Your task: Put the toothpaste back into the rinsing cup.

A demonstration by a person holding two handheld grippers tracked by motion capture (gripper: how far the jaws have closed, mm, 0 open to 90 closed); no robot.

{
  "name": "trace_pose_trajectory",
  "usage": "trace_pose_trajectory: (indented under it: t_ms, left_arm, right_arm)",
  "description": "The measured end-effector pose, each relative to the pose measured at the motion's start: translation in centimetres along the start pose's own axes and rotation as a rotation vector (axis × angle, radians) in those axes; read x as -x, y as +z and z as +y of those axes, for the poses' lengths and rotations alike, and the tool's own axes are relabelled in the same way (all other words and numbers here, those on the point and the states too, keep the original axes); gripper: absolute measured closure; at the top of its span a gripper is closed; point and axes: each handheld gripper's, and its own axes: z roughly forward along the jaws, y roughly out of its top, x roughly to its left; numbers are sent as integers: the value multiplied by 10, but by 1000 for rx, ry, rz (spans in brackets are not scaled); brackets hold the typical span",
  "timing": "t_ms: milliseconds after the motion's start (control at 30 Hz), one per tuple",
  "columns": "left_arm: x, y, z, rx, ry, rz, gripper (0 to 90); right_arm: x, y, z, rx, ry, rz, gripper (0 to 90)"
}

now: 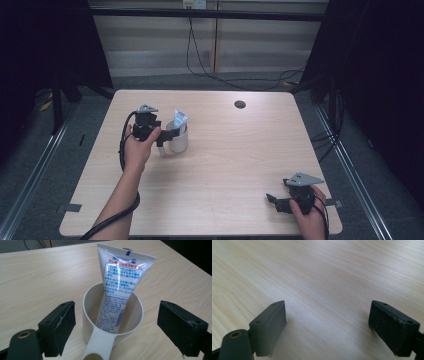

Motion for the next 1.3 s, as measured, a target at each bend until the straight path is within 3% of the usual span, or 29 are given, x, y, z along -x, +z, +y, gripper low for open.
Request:
trace_pose_trajectory:
  t_ms: [200, 533, 1300]
  left_arm:
    - [-2, -6, -6, -7, -25, -19, 152]
    - [-4, -18, -15, 21, -19, -17, 154]
    - [-8, -30, -41, 28, -24, -14, 154]
  right_arm:
    - [0, 0, 0, 1, 0, 0, 139]
    - [0, 0, 0, 0, 0, 0, 139]
    - [0, 0, 0, 0, 0, 0, 139]
